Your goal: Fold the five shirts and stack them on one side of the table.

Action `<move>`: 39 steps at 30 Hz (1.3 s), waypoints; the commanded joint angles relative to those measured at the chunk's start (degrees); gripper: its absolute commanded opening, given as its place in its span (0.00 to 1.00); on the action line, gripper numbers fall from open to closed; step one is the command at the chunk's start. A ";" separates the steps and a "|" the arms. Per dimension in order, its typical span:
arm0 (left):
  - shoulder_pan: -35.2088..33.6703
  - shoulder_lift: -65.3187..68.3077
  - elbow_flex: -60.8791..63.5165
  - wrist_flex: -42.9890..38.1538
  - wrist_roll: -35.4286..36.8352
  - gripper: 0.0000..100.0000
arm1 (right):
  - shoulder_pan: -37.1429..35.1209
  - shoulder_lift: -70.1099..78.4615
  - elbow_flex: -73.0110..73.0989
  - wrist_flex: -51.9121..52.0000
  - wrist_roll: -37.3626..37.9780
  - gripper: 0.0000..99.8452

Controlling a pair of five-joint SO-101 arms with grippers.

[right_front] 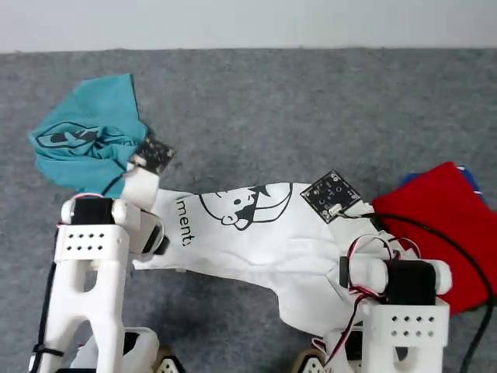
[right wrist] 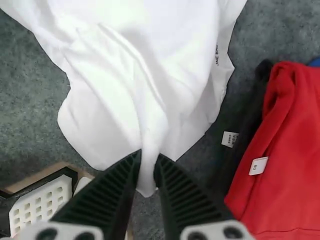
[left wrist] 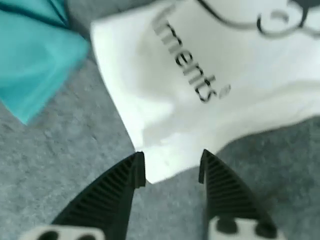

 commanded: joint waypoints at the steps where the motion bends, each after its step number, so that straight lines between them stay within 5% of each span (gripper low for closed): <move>1: -0.35 -1.41 2.15 0.35 -4.22 0.18 | 0.22 -0.48 -0.18 2.51 -0.44 0.01; 17: -9.32 2.29 6.29 -10.64 -8.53 0.18 | 0.13 -0.48 -0.18 2.42 -0.44 0.01; 29: -9.32 8.26 5.05 -10.02 -8.35 0.18 | 0.22 -0.48 -0.18 2.42 -0.44 0.01; 39: -4.04 8.70 1.89 -1.32 -8.35 0.18 | 0.31 -0.66 -0.18 2.42 -0.44 0.01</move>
